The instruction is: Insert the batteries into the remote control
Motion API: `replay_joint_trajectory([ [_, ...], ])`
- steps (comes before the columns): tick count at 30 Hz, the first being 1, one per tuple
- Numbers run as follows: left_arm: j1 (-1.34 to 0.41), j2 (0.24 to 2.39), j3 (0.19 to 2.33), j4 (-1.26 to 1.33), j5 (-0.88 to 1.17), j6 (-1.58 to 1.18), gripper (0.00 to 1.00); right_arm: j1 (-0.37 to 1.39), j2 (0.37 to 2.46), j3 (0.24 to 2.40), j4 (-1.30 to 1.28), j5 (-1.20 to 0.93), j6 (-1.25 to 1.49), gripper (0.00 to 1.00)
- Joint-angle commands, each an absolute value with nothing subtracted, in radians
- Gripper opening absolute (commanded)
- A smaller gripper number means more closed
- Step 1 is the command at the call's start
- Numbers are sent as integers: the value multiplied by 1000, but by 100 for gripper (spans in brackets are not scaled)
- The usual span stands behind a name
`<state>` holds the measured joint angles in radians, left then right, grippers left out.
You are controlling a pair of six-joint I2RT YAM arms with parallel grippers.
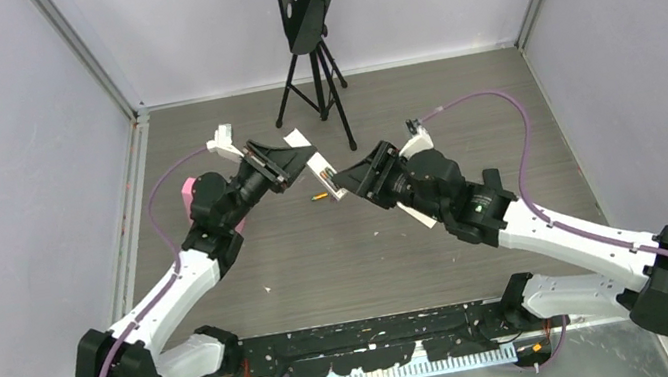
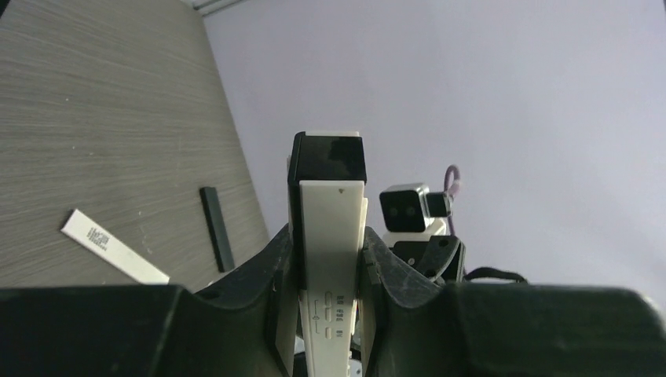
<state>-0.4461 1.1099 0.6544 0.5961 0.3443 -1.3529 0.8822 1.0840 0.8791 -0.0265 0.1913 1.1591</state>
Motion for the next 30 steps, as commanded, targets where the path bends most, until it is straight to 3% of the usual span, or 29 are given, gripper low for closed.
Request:
replay_joint_trajectory([
  [1,-465,1051,714,589,460,-1161,0,881,1005,827,-66,175,1009,63],
  [3,-465,1053,714,552,469,-1113,0,881,970,825,-49,144,958,75],
  [5,-465,1060,715,532,483,-1082,0,880,954,825,-29,92,903,79],
  [12,-465,1082,716,467,481,-1050,0,882,1047,946,-168,-63,519,77],
  [21,-465,1099,754,349,459,-1029,0,913,1261,1131,-270,-47,242,72],
  [24,-465,1101,758,313,446,-1026,0,922,1302,1167,-289,-23,200,60],
  [28,-465,1099,762,262,433,-1017,0,922,1325,1193,-310,-5,165,23],
  [30,-465,1099,758,245,430,-1011,4,923,1323,1188,-311,-7,147,9],
])
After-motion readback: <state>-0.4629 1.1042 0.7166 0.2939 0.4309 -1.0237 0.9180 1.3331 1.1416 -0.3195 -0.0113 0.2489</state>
